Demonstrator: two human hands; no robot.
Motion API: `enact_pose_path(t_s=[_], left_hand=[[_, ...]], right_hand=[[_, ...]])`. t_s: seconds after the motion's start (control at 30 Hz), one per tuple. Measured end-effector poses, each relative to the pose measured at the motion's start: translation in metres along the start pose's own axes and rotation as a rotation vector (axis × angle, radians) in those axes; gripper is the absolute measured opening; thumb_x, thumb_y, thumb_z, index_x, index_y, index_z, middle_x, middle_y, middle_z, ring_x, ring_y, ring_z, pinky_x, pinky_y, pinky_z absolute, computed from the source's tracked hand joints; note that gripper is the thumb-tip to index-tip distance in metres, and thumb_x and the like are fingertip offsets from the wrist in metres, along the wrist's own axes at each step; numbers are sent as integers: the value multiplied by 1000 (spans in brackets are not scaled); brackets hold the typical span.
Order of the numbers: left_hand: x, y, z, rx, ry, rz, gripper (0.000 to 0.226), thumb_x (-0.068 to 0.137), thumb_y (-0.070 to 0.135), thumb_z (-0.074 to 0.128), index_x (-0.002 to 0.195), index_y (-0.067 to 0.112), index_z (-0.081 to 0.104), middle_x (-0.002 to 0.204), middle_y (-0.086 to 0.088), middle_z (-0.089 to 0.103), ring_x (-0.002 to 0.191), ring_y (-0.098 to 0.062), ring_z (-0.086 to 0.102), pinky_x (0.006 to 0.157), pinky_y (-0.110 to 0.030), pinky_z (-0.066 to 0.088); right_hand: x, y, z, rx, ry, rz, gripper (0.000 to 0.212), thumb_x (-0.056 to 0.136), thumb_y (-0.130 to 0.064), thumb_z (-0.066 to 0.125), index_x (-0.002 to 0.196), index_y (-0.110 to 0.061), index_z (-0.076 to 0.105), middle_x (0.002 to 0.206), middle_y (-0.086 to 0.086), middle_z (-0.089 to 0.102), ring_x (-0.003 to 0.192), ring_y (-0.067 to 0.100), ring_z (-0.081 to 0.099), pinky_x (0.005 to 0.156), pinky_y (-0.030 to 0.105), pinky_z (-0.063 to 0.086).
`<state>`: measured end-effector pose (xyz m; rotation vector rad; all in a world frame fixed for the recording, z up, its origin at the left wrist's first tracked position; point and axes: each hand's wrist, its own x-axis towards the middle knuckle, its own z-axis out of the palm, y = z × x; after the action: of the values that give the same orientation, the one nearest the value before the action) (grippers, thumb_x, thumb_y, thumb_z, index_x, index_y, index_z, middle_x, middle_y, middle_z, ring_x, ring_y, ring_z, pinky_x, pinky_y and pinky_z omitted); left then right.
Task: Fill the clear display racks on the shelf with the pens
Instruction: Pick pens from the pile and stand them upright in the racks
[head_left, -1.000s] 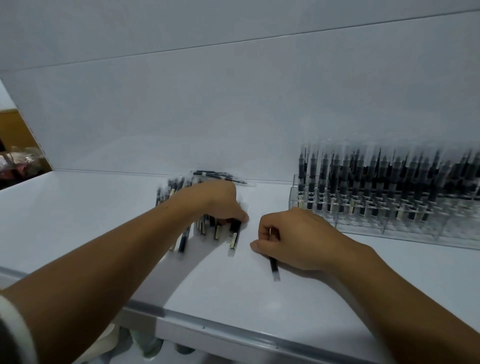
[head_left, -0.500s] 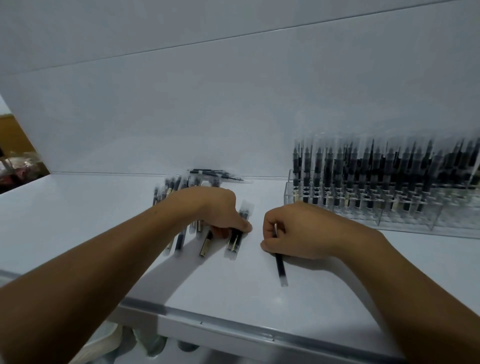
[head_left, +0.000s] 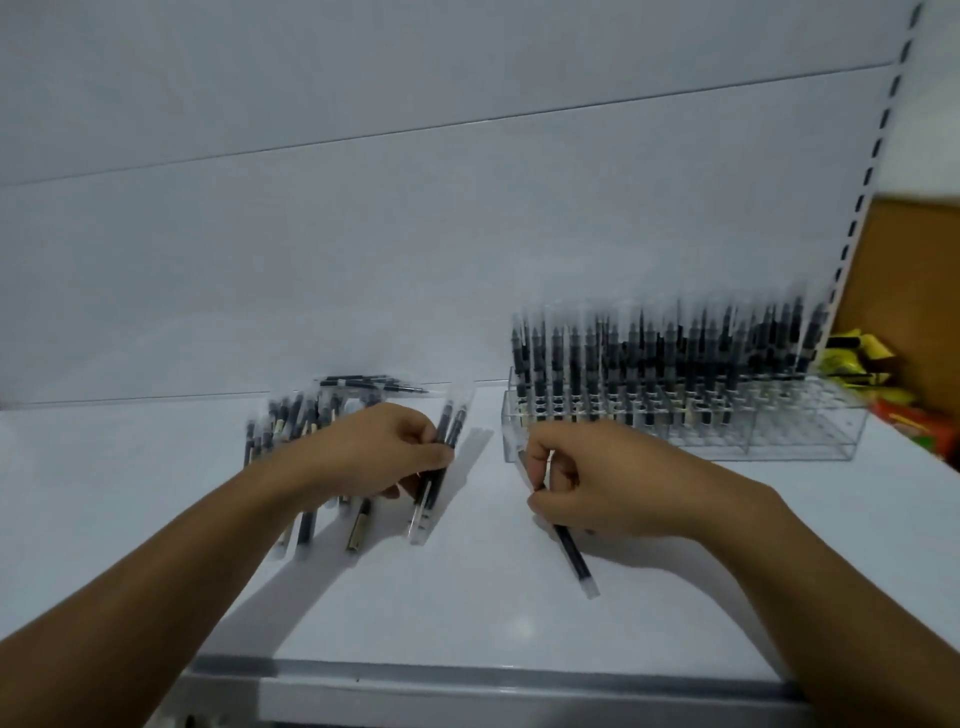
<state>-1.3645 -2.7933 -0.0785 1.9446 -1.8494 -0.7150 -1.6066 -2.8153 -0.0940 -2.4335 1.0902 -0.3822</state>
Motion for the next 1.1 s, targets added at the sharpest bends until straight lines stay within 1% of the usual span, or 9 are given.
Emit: enact_pose_path(t_s=[0.23,0.33,0.4,0.47,0.57,0.63,0.83,0.97,1.1], left_hand=[[6,48,56,-413,121,452,12,85,40,65,76,32,65,80,10,71,74,-1,64,65,-18,51],[17,81,87,-618,84,553,23,80,44,62,87,22,64,90,6,76,87,-6,70,70,-16,52],[26,104,105,-707,53,595,25,80,40,62,88,16,62,89,4,76,88,-8,70,68,-16,52],[35,123,120,-776,29,615,18,82,32,63,87,15,61,86,2,76,87,-8,71,65,-18,53],[45,139,138,-876,-11,614,8,86,24,65,86,16,62,86,-2,76,90,-12,71,65,-19,54],[48,138,146,-938,-52,606,13,83,28,66,88,16,64,88,-3,75,91,-14,71,70,-20,55],[55,126,154,-971,-164,624,19,69,36,71,84,25,71,90,-7,76,90,-20,72,76,-28,58],[57,126,154,-1036,-203,603,27,69,28,71,92,15,69,91,-10,75,89,-24,72,73,-26,58],[58,125,154,-1036,-203,597,26,70,25,70,93,13,68,91,-9,76,89,-22,72,72,-25,57]], right_hand=[[-61,39,-27,166,252,96,24,88,-30,68,98,-35,47,72,-9,71,59,0,63,62,22,45],[-83,57,-36,277,383,156,29,88,-29,69,104,-36,46,74,-7,72,61,6,67,61,19,49],[-96,67,-40,343,468,190,30,88,-26,70,108,-34,49,75,-3,73,63,11,69,64,25,54],[-105,76,-42,390,541,225,24,88,-23,70,107,-27,55,75,0,73,64,15,69,66,34,57],[-111,87,-43,443,654,257,12,89,-18,69,100,-18,63,73,2,73,61,15,68,54,20,51],[-110,93,-44,475,735,271,10,90,-14,68,99,-12,64,73,7,71,60,13,65,50,13,45],[-87,103,-72,455,948,197,13,91,-12,66,102,-6,61,81,17,69,68,16,65,55,14,47],[-63,110,-96,432,1034,173,10,91,-14,67,93,-18,59,73,-1,67,62,9,65,57,17,50],[-45,119,-102,291,992,206,12,89,-20,70,95,-21,59,76,-5,68,60,6,64,56,17,50]])
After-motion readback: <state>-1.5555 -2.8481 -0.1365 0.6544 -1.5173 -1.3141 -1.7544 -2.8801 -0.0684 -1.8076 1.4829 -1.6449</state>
